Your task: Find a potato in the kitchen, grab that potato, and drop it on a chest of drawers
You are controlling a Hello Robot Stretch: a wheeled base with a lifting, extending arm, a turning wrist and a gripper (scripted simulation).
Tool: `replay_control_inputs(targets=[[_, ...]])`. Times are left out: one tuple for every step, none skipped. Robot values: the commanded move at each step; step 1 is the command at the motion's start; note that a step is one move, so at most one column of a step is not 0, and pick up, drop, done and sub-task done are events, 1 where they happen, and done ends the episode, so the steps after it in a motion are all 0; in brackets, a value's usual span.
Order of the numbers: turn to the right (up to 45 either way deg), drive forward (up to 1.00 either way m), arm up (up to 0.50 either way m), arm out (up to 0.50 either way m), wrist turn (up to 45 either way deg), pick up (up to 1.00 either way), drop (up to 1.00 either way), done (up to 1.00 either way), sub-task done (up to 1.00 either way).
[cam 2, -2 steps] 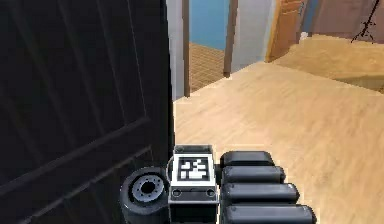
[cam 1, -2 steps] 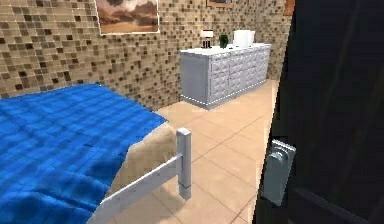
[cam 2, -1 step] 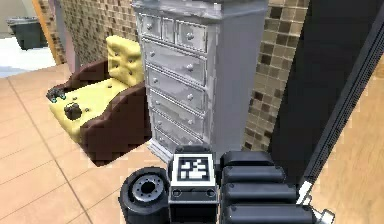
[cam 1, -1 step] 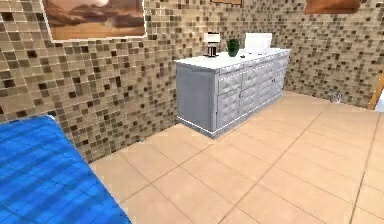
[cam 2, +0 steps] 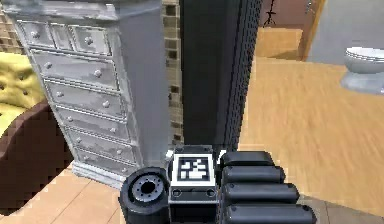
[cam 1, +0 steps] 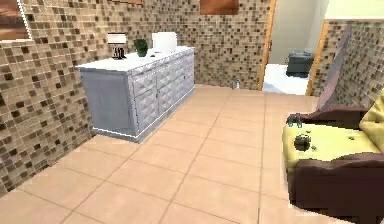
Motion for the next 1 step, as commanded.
replay_control_inputs(targets=[[0.0,0.45,0.00,0.00,0.0,0.00,0.00,0.00,0.00]])
